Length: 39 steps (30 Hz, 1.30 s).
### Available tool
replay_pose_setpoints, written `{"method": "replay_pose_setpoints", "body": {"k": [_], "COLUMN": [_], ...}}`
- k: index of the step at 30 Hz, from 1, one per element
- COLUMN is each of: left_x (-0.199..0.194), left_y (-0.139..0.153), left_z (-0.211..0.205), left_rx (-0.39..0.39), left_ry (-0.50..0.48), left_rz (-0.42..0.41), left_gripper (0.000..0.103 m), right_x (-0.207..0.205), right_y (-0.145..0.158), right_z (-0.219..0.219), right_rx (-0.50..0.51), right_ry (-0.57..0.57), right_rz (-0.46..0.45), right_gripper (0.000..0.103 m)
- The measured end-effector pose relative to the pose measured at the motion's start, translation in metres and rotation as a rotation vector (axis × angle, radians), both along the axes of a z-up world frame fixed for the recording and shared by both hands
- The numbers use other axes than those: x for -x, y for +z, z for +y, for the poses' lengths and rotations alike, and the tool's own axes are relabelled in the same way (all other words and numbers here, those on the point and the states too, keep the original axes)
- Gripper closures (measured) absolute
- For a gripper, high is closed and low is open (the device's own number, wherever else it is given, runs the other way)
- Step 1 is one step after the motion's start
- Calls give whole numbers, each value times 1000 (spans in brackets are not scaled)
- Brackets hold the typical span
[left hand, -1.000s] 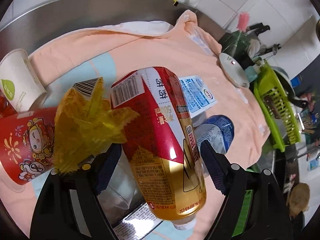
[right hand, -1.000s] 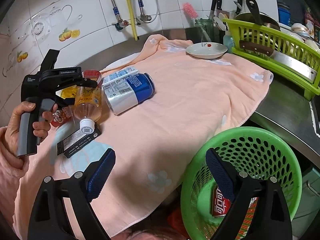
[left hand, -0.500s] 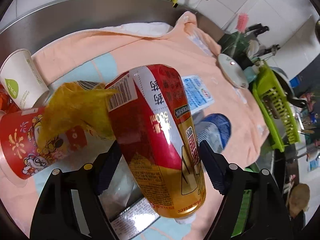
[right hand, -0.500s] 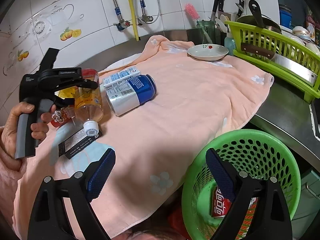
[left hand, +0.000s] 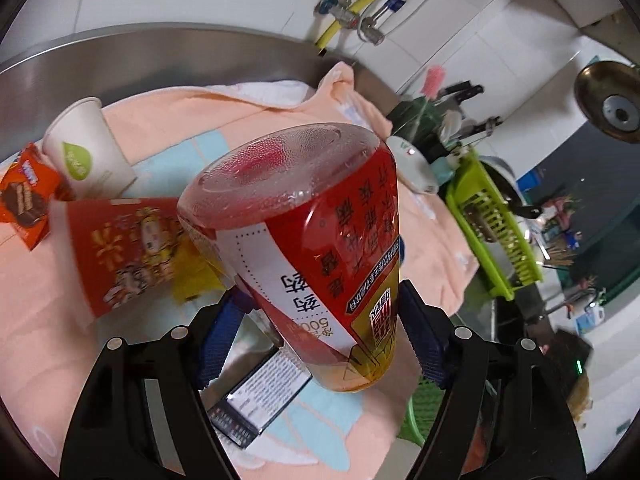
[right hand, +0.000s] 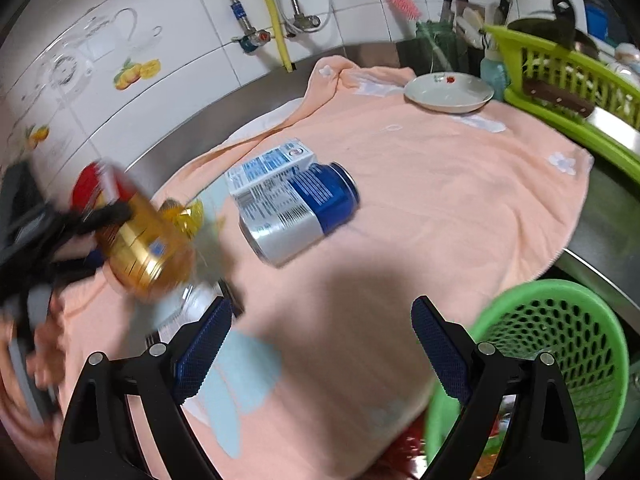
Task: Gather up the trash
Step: 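Grasp the blue-and-white can with the right tool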
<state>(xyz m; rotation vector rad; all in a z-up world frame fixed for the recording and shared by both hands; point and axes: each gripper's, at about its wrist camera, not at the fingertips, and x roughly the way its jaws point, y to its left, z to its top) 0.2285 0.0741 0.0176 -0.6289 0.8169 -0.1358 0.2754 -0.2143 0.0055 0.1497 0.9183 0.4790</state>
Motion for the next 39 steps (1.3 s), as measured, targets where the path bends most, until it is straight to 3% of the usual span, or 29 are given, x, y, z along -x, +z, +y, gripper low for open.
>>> {"method": "replay_pose_setpoints", "body": {"k": [12, 18, 24, 27, 39], "left_x": [54, 65, 67, 66, 62], "left_y": [10, 12, 9, 7, 9], "left_z": [30, 42, 46, 44, 27], "left_rx": [49, 48, 52, 52, 48], "left_ry": [-24, -29, -37, -46, -83], "left_rz": [-90, -107, -108, -101, -100], "left_gripper": [28, 28, 28, 28, 28], "right_x": [-79, -101, -110, -112, -83], "right_y": [-6, -24, -41, -52, -40], "right_z": [56, 69, 73, 67, 28], "right_rx": [-85, -121, -86, -155, -211], "right_ry": [-173, -284, -364, -368, -288], "right_rz": [191, 278, 334, 376, 306], "right_gripper": [20, 23, 28, 30, 32]}}
